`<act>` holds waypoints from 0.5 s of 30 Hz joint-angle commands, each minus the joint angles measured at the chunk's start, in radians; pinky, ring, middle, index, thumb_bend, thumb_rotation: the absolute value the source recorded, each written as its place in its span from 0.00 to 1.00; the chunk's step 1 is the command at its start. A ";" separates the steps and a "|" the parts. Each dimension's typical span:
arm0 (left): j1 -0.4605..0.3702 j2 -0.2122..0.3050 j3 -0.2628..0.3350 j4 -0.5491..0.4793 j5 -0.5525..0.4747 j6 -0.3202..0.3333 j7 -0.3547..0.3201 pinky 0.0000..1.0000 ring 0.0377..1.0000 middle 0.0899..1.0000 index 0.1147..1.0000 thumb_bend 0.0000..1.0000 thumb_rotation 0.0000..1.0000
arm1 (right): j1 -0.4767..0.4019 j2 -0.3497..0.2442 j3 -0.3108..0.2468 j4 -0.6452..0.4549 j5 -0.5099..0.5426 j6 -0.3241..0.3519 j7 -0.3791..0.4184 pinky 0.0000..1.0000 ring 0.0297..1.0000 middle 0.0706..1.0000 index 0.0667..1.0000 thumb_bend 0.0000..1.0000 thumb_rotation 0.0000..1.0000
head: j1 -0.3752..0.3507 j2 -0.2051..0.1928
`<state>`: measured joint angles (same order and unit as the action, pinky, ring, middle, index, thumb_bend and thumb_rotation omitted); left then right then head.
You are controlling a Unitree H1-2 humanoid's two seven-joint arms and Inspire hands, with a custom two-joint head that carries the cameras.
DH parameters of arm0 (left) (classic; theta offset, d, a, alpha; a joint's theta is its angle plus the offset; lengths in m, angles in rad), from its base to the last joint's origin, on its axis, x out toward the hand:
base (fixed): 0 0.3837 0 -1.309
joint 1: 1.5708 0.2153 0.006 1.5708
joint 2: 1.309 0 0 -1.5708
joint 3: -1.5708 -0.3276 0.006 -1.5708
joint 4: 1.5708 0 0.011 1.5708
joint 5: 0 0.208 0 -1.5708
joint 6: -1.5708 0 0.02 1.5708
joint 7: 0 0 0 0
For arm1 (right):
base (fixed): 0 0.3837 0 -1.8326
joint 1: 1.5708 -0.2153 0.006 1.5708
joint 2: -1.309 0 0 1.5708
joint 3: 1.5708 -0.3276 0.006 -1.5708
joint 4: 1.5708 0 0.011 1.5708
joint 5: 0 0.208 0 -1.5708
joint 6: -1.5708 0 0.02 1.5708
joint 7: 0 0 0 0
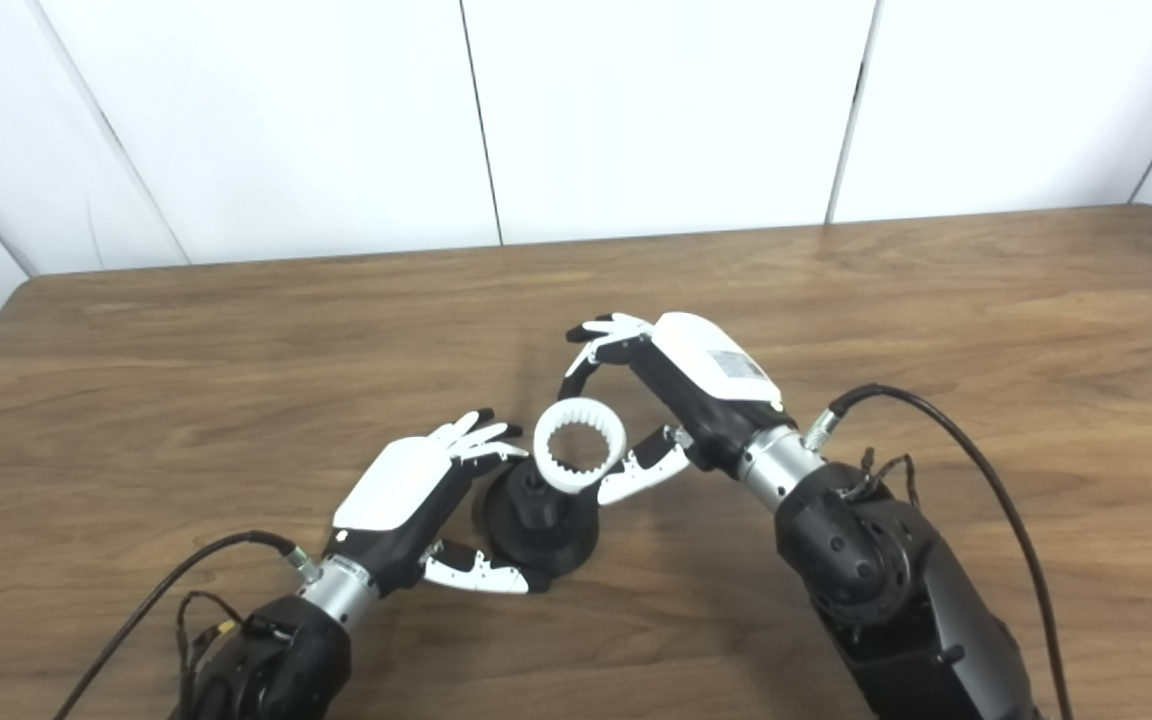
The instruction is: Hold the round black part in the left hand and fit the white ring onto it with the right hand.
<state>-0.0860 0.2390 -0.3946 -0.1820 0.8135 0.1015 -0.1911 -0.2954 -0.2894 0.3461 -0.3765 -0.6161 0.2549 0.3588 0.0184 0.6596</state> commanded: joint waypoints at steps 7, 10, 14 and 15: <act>-0.009 0.001 -0.008 0.007 0.024 0.004 -0.007 0.96 0.98 0.90 0.64 0.80 0.41 | -0.044 0.019 0.023 0.019 -0.003 -0.052 0.011 0.80 0.92 0.84 0.46 0.52 0.16 | 0.002 0.000; -0.010 0.002 -0.009 0.007 0.027 0.005 -0.008 0.96 0.98 0.90 0.64 0.80 0.41 | -0.047 0.020 0.027 0.023 -0.003 -0.057 0.017 0.80 0.93 0.85 0.46 0.52 0.16 | 0.002 0.000; -0.012 0.002 -0.012 0.011 0.029 0.005 -0.009 0.96 0.98 0.90 0.64 0.80 0.42 | -0.052 0.020 0.027 0.020 -0.001 -0.058 0.022 0.80 0.93 0.85 0.46 0.52 0.16 | -0.001 0.001; -0.013 0.001 -0.012 0.013 0.029 0.006 -0.009 0.96 0.98 0.90 0.64 0.80 0.42 | -0.053 0.021 0.026 0.019 0.000 -0.059 0.022 0.80 0.93 0.85 0.46 0.52 0.16 | 0.001 0.001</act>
<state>-0.0871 0.2365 -0.3970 -0.1815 0.8139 0.1031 -0.1874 -0.3113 -0.2732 0.3784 -0.3522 -0.6121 0.2169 0.3841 0.0184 0.6596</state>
